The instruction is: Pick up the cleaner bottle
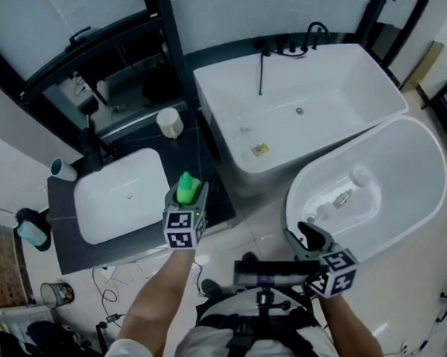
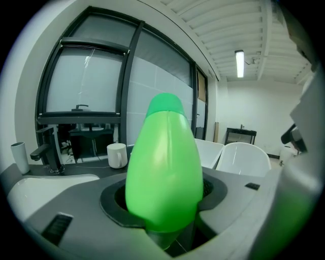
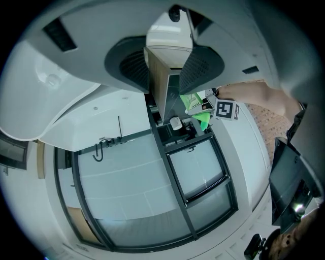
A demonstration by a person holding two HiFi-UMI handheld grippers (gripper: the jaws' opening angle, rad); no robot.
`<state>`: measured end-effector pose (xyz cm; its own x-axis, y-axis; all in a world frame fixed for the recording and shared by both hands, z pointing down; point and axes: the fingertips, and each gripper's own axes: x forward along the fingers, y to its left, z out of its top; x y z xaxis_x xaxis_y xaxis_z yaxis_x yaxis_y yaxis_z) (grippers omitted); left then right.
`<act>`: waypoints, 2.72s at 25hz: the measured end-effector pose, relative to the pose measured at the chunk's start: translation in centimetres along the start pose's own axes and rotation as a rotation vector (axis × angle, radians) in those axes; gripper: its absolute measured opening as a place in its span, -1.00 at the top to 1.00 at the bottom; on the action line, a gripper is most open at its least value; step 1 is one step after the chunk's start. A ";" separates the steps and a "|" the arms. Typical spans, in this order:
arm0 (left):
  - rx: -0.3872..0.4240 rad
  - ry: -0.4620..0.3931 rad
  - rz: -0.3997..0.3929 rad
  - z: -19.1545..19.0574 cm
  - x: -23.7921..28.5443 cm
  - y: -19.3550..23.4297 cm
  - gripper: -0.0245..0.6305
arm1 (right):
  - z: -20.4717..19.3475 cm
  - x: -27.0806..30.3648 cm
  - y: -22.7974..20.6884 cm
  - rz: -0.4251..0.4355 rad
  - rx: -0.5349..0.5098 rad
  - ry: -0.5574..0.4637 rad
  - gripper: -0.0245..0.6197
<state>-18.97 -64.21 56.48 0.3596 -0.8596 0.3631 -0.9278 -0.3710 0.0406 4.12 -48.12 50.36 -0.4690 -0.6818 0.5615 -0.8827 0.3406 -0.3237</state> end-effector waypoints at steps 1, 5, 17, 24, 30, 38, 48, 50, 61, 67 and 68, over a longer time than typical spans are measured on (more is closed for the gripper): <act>-0.005 -0.005 0.004 0.0 0.0 0.1 0.23 | 0.0 0.0 0.0 0.001 -0.001 0.000 0.35; -0.004 -0.018 0.015 0.2 -0.1 0.5 0.33 | 0.0 0.0 -0.4 -0.008 -0.005 0.001 0.35; 0.041 0.014 0.006 -2.1 0.5 0.5 0.33 | -0.3 0.0 -1.5 -0.023 -0.018 0.014 0.35; 0.022 0.031 0.002 -3.5 1.0 0.5 0.33 | -0.5 0.1 -1.8 -0.030 -0.016 0.032 0.35; 0.018 0.030 -0.001 -3.7 1.2 0.5 0.33 | -0.6 0.5 -1.8 -0.031 -0.018 0.043 0.35; 0.024 0.041 0.010 -3.8 1.4 0.7 0.36 | -0.6 1.1 -1.4 -0.023 -0.020 0.051 0.35; 0.014 0.026 -0.002 -3.6 1.3 0.8 0.36 | -1.1 1.1 -1.5 -0.028 -0.013 0.069 0.35; 0.017 0.024 -0.005 -3.6 1.4 0.7 0.35 | -1.1 1.2 -1.5 -0.028 -0.014 0.070 0.35; 0.018 0.001 -0.026 -3.8 1.5 0.5 0.36 | -1.3 1.6 -1.3 -0.018 -0.014 0.079 0.35; 0.033 0.022 -0.051 -4.3 1.6 0.5 0.34 | -1.4 1.6 -1.4 -0.017 -0.017 0.084 0.35; 0.030 0.026 -0.051 -4.4 1.6 0.5 0.34 | -1.4 1.5 -1.4 -0.016 -0.016 0.085 0.35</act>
<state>-19.30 -64.22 61.17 0.4032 -0.8302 0.3850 -0.9048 -0.4245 0.0322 4.63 -48.73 52.78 -0.4546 -0.6301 0.6295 -0.8904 0.3408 -0.3019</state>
